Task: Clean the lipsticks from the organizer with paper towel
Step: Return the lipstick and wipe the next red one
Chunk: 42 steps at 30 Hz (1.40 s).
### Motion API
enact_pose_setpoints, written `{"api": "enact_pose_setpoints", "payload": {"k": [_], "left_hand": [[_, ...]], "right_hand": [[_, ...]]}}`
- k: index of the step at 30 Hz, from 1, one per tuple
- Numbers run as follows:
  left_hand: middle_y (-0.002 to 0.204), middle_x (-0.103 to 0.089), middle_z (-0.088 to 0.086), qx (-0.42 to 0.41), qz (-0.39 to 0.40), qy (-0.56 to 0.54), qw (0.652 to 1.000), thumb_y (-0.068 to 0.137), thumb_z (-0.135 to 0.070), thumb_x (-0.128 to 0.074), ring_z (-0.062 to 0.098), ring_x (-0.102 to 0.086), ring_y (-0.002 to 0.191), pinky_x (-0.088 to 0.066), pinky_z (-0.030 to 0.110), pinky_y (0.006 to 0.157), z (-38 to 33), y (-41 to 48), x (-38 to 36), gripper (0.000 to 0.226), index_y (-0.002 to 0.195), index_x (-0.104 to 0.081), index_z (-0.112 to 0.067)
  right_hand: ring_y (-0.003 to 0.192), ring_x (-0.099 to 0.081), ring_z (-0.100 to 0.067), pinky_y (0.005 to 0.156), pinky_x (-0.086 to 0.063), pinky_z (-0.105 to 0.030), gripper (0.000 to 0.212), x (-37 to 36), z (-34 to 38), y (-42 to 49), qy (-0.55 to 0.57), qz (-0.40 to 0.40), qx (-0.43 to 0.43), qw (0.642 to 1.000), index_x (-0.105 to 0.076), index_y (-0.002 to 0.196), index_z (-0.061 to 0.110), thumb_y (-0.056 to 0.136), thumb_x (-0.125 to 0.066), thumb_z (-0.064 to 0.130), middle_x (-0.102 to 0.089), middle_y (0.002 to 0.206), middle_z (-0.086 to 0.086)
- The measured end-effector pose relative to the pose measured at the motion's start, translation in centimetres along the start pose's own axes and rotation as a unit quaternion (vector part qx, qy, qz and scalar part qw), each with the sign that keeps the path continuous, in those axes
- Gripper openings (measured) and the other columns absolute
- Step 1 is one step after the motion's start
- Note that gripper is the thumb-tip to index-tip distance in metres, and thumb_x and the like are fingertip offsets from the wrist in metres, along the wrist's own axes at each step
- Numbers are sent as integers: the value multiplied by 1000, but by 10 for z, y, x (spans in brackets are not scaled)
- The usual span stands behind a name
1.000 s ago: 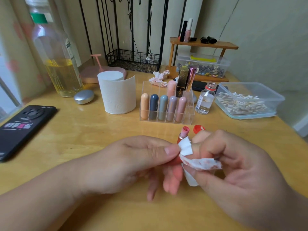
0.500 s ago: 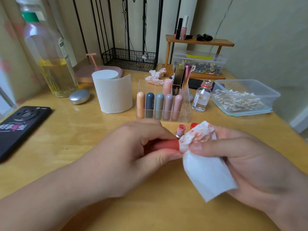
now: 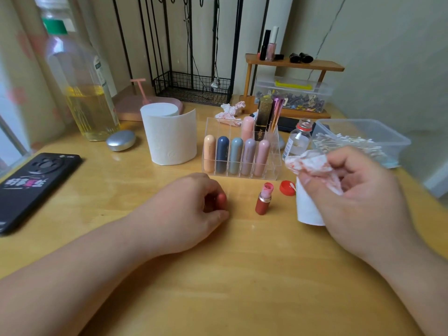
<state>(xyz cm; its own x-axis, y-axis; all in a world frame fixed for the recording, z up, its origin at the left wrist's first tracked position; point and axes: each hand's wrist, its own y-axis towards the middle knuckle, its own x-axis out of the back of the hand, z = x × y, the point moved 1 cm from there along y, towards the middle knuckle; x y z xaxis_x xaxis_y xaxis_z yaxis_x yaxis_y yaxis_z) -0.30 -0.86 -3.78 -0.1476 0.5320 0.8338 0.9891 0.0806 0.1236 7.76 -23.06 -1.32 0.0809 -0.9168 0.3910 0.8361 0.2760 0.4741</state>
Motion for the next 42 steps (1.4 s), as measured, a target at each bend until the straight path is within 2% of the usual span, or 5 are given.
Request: {"api": "enact_pose_setpoints", "payload": {"k": [12,19,24,36,42], "left_hand": [[88,-62,-15,19,3,15,1000,82,-41,-72,-1,-53,79,-39,9,64,-2,0,-1,14,87,-65,-31],[94,-60,-13,35,-8,-76,997,70,-50,-83,-2,-55,79,-40,6,67,-2,-3,3,59,121,-54,-39],[97,-57,-7,-138,-214,-91,963,82,-44,-75,17,-53,82,-38,15,68,-24,-21,20,42,115,-61,-21],[65,-61,20,-30,63,-427,902,89,-45,-66,21,-50,54,-38,29,50,-45,-32,-14,38,79,-69,-8],[77,-64,12,-15,3,-519,855,87,-34,-61,13,-49,63,-45,23,57,-42,-27,-15,23,80,-74,-16]], "right_hand": [[90,-68,-19,78,-54,-38,49,-26,0,0,-2,177,48,983,-58,75,49,87,-72,4,-73,93,8],[76,-70,-26,74,-56,-47,39,-31,-10,2,40,166,10,985,-56,72,27,84,-71,-7,-72,80,-5],[82,-70,-23,77,-56,-31,16,-14,-2,3,218,121,-75,965,-62,78,5,72,-77,2,-73,88,-19],[83,-56,-46,67,-48,-57,30,-8,16,-11,484,280,-148,816,-56,110,-11,85,-68,-1,-59,103,-30],[94,-59,-37,84,-48,-46,32,-2,0,-4,408,224,-151,872,-63,74,11,60,-92,14,-65,105,-26]]}}
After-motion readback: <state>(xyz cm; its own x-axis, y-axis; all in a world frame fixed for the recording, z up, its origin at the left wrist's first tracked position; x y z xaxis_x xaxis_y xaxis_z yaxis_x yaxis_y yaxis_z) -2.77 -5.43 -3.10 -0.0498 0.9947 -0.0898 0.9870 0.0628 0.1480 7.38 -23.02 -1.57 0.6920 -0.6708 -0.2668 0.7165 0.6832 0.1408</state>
